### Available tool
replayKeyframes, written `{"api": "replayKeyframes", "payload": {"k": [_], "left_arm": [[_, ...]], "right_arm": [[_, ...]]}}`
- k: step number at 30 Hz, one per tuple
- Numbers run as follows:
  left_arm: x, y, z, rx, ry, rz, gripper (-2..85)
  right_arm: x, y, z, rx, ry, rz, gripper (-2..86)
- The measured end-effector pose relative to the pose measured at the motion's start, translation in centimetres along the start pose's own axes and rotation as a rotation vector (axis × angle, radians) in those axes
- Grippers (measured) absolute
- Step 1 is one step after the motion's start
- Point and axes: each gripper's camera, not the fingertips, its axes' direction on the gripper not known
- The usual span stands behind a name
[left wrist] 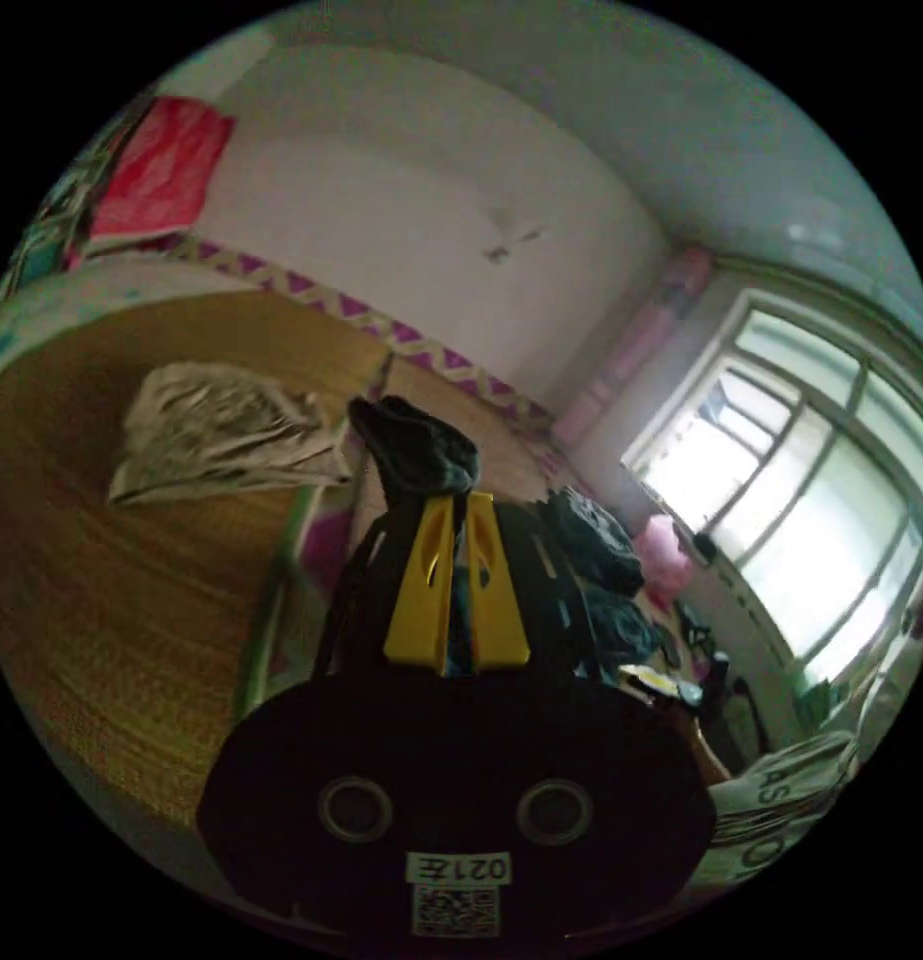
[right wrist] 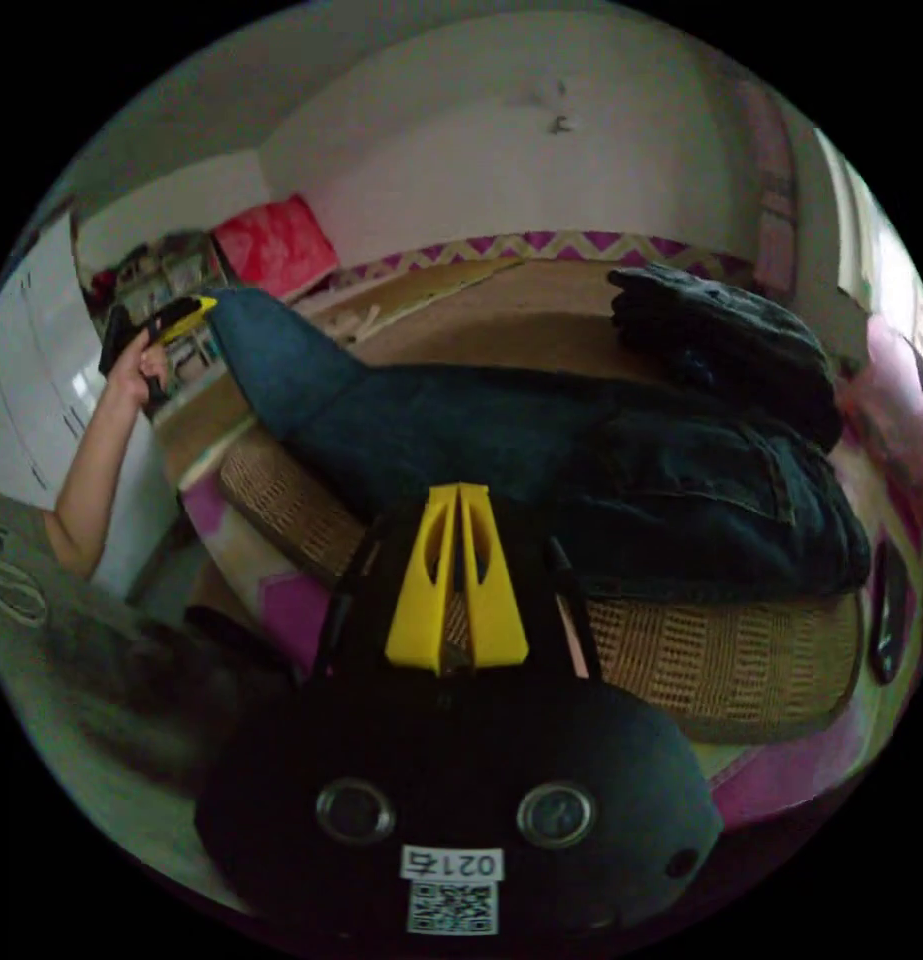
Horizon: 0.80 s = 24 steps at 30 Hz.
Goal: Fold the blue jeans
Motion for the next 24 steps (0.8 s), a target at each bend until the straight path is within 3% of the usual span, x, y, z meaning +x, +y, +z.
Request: {"api": "replayKeyframes", "payload": {"k": [6,8,13,18,22,24], "left_arm": [[16.4,7.2,10.3,-0.123,0.019,0.377,-0.9],[20.0,11.9,17.0,-0.249,0.015,0.461,-0.9],[20.0,21.1,28.6,-0.534,-0.028,0.434,-0.9],[22.8,23.0,27.2,-0.405,-0.05,0.527,-0.4],[22.0,27.1,32.0,-0.642,-0.014,0.552,3.0],[21.3,27.3,31.6,-0.603,0.019,0.524,4.3]], "right_arm": [[9.3,3.1,-9.1,0.127,-0.021,0.194,-0.6],[12.2,4.8,-12.0,0.154,-0.041,0.248,-0.6],[16.8,7.5,-15.6,0.141,-0.038,0.298,-0.5],[21.4,8.9,-18.2,0.138,-0.037,0.337,0.0],[26.3,8.4,-20.0,0.168,-0.023,0.41,4.0],[29.2,7.8,-20.9,0.187,-0.01,0.474,7.7]]}}
